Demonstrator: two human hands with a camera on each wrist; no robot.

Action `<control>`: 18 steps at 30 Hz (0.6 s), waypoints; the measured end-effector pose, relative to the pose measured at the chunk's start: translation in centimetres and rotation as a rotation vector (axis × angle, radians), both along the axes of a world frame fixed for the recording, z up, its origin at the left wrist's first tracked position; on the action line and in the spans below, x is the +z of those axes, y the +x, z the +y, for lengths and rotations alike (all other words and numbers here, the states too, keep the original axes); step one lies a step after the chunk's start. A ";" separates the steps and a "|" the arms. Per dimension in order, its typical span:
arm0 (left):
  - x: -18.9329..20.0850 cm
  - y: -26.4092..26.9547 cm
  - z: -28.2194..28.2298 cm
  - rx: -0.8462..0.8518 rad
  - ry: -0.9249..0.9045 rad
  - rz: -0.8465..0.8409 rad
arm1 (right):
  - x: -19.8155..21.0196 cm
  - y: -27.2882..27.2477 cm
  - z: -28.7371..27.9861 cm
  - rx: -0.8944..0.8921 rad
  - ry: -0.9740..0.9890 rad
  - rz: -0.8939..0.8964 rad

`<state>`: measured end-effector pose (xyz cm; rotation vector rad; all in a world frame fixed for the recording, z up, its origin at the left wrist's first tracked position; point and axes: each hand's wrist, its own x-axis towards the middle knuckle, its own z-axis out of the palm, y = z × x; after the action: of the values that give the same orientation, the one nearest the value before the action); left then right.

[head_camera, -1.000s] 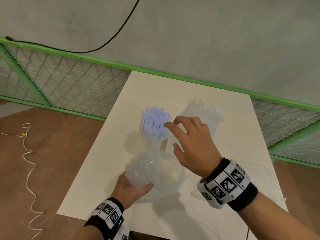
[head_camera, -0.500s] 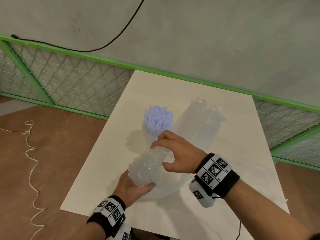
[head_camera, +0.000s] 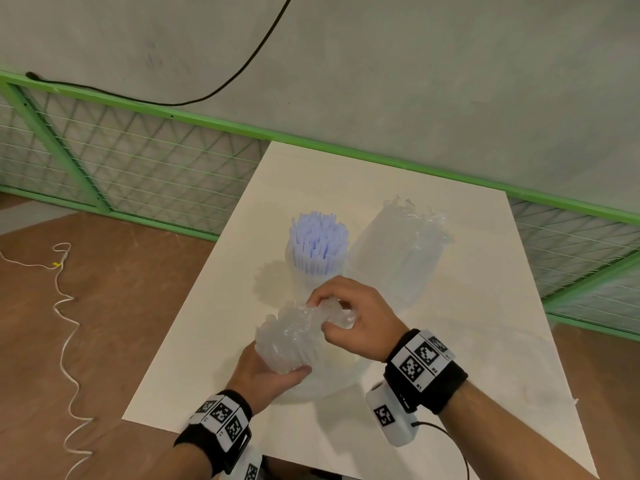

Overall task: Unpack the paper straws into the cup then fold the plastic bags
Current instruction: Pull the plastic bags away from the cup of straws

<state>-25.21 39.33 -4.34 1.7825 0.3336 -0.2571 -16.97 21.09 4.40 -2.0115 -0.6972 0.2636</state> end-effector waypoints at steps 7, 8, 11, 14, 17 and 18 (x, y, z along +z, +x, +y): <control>0.3 0.0 0.0 -0.015 0.013 0.003 | 0.0 -0.5 0.2 -0.050 0.076 0.116; 0.4 0.0 0.0 -0.015 0.012 0.001 | -0.1 -0.4 0.2 -0.055 0.081 0.091; 0.5 0.1 -0.2 -0.015 0.001 -0.007 | -0.7 -0.3 0.3 -0.090 0.103 -0.029; 0.4 0.1 -0.2 -0.024 0.000 -0.008 | -1.4 -0.4 0.3 -0.137 0.134 -0.086; 0.3 0.1 -0.2 -0.011 0.011 -0.022 | -1.6 -0.7 0.5 -0.186 0.140 -0.075; 0.2 0.1 -0.1 -0.007 0.015 -0.025 | -1.4 -0.7 0.6 -0.211 0.152 -0.065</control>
<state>-25.06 39.18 -4.09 1.8008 0.3121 -0.2383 -17.70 21.67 2.96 -1.9354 -0.5238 0.0199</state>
